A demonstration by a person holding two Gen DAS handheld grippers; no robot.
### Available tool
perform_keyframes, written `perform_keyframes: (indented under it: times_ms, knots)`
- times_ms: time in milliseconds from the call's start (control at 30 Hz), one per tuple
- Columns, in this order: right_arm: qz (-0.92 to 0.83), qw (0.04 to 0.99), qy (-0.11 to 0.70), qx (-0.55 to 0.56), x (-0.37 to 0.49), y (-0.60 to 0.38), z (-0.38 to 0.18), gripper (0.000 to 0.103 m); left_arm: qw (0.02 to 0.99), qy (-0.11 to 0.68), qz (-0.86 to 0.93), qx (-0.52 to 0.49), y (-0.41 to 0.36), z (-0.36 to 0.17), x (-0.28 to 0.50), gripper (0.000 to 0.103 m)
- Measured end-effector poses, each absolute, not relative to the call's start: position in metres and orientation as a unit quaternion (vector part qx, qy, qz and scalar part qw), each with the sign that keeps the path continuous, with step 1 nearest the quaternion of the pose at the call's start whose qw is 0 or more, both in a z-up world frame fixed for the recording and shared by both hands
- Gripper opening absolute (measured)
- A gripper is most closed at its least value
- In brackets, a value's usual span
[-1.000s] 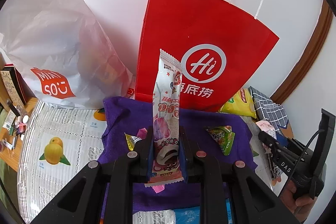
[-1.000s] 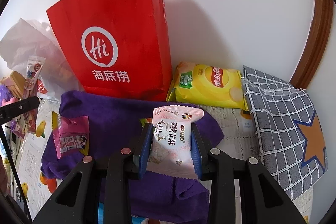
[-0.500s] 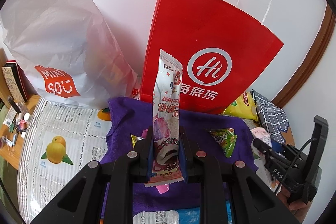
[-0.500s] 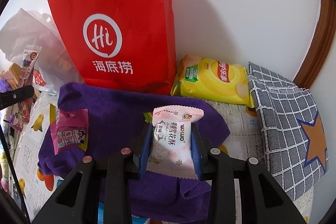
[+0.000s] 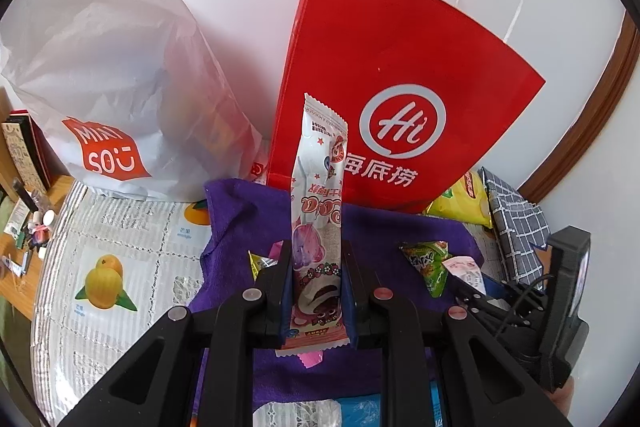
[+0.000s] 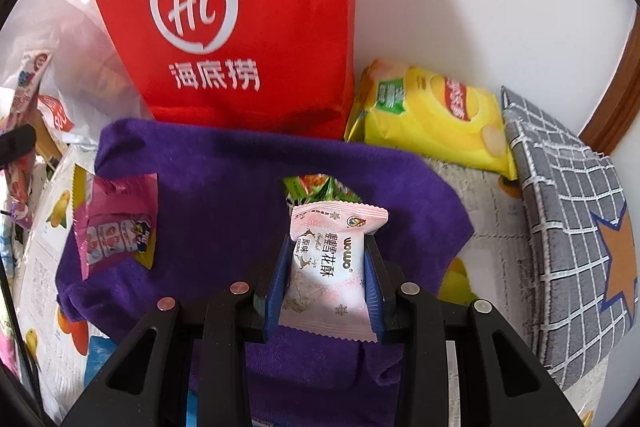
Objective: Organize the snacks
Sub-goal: 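Open the right gripper dropping the pink pastry packet on the towel while the left releases the white stick snack, then grasp the pink peach packet with the right gripper while the left grasps the blue chocolate bag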
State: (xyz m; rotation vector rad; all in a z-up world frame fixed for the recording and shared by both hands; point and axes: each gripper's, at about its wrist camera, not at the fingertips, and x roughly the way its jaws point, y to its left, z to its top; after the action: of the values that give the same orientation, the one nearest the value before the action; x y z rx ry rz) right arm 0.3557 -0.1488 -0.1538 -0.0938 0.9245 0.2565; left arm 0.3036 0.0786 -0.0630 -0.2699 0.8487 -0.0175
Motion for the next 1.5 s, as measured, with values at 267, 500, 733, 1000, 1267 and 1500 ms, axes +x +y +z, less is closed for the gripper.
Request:
perform_keyframes:
  times_ms: [267, 500, 733, 1000, 1267, 1500]
  knots:
    - [0.124, 0.875, 0.466, -0.047, 0.363, -0.145, -0.169, 0.036, 0.885, 0.452, -0.001, -0.117, 0.076, -0.079, 0.313, 0.019]
    - [0.126, 0.875, 0.466, -0.051, 0.361, -0.145, -0.166, 0.036, 0.867, 0.486, -0.007, -0.105, 0.068, -0.097, 0.322, 0.019]
    - [0.122, 0.887, 0.443, -0.043, 0.354, -0.153, -0.145, 0.047, 0.848, 0.521, -0.017, -0.094, 0.055, -0.115, 0.329, 0.02]
    - [0.123, 0.897, 0.423, -0.039, 0.345, -0.16, -0.125, 0.047, 0.839, 0.536, -0.012, -0.089, 0.051, -0.124, 0.333, 0.021]
    - [0.126, 0.9, 0.414, -0.044, 0.338, -0.153, -0.117, 0.048, 0.839, 0.537, 0.006, -0.085, 0.055, -0.124, 0.336, 0.038]
    - [0.124, 0.904, 0.406, -0.051, 0.331, -0.147, -0.111, 0.048, 0.852, 0.515, -0.002, -0.097, 0.06, -0.107, 0.329, 0.052]
